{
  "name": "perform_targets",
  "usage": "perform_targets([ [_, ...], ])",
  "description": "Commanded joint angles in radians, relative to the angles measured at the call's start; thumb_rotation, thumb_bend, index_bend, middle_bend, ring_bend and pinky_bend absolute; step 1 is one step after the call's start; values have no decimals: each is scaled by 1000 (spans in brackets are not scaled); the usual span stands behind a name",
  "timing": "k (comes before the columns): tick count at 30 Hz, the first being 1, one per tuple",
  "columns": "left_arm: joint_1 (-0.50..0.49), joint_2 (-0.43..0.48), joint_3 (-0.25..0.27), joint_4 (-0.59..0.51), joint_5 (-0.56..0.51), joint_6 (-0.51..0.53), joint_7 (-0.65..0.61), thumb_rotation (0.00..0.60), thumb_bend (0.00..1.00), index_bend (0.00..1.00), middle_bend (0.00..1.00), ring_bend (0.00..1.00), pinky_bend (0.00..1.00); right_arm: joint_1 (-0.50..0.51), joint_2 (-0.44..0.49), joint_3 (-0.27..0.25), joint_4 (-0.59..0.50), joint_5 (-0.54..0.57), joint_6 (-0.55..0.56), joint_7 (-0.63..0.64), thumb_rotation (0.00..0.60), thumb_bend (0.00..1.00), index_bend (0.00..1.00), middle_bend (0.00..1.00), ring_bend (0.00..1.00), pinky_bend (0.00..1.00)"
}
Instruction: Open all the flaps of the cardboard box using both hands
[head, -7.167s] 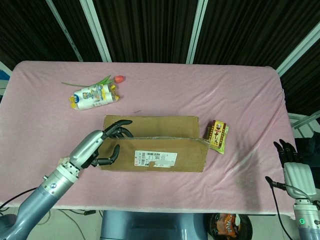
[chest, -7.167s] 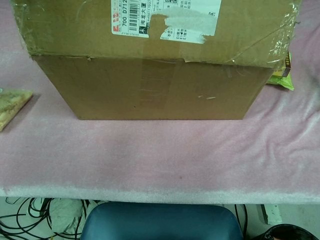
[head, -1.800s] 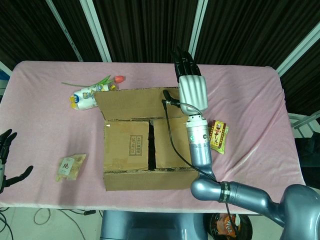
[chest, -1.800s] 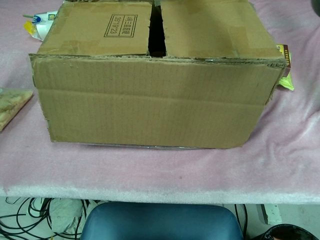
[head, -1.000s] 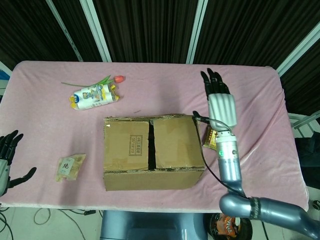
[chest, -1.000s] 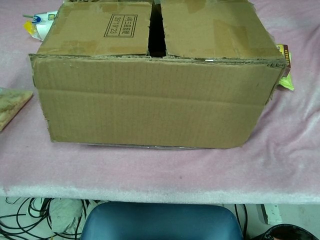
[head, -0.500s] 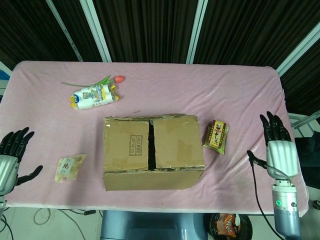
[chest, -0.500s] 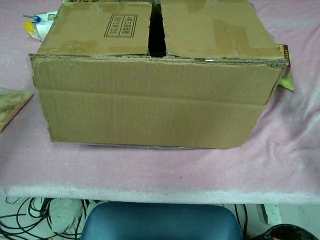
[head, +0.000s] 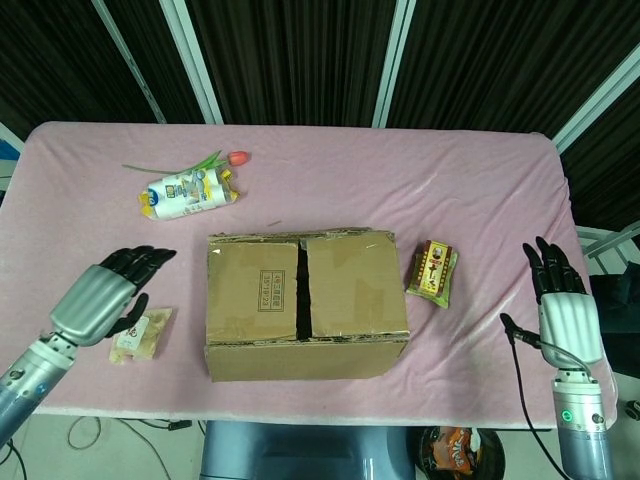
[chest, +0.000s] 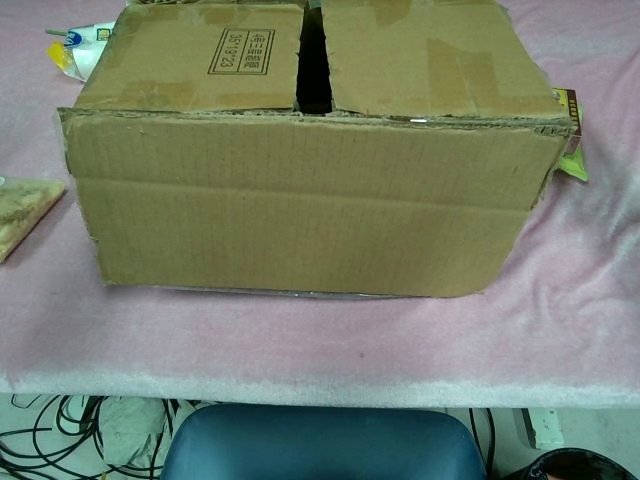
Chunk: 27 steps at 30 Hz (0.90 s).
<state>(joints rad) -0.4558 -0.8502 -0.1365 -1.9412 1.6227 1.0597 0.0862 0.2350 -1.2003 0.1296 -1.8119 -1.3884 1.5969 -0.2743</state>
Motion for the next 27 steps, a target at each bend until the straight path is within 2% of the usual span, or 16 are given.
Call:
perform_targets([
  [1, -190, 50, -81, -53, -54, -223, 7, 600, 705, 35, 145, 120, 220, -4, 6, 8, -5, 6, -5, 9, 600, 210, 0, 0, 0, 212],
  [5, -348, 37, -132, -41, -118, -411, 12, 600, 747, 36, 157, 120, 220, -8, 14, 21, -10, 10, -11, 21, 600, 211, 0, 0, 0, 212],
  [10, -484, -18, -157, 1, -180, -548, 58, 600, 786, 87, 231, 175, 249, -12, 19, 35, -13, 15, -16, 35, 600, 211, 0, 0, 0, 212],
  [17, -593, -120, -137, 68, -279, -609, 165, 600, 816, 124, 280, 227, 286, -16, 24, 44, -17, 14, -27, 51, 600, 210, 0, 0, 0, 212],
  [27, -727, -263, -65, 151, -432, -613, 349, 600, 855, 130, 288, 227, 285, -23, 25, 53, -20, 15, -39, 61, 600, 213, 0, 0, 0, 212],
])
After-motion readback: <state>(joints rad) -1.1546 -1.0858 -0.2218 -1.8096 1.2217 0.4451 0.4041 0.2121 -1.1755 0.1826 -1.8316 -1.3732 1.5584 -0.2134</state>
